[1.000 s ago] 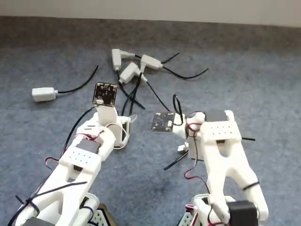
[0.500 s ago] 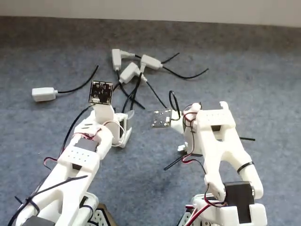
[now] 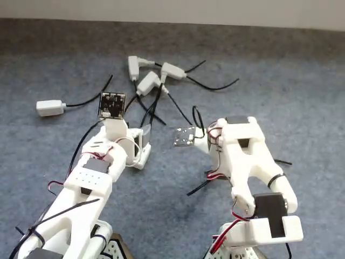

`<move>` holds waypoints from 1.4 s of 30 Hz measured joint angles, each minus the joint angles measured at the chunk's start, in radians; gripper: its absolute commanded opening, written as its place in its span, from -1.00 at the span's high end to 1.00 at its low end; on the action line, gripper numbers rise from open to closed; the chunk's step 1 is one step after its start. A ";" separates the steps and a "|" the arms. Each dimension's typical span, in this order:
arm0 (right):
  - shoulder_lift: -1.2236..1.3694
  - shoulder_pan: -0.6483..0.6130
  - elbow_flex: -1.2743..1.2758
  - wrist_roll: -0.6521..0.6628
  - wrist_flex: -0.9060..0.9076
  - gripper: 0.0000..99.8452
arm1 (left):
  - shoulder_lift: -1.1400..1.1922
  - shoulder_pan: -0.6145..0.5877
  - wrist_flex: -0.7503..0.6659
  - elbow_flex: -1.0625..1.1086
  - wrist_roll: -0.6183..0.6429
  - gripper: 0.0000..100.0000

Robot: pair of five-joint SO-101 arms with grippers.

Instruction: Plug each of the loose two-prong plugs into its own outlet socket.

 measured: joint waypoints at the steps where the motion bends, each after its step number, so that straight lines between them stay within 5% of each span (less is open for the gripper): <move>1: 0.002 0.002 0.000 0.000 -0.005 0.72 | 0.000 -0.003 0.000 0.000 0.000 0.56; 11: 0.003 0.000 0.000 0.000 -0.049 0.96 | 0.000 -0.003 0.000 0.000 0.000 0.56; 34: 0.115 -0.002 -0.002 -0.063 -0.087 0.87 | 0.000 -0.003 0.000 0.000 0.000 0.56; 42: 0.123 0.002 -0.009 -0.123 -0.091 0.98 | 0.000 -0.003 0.000 0.000 0.000 0.56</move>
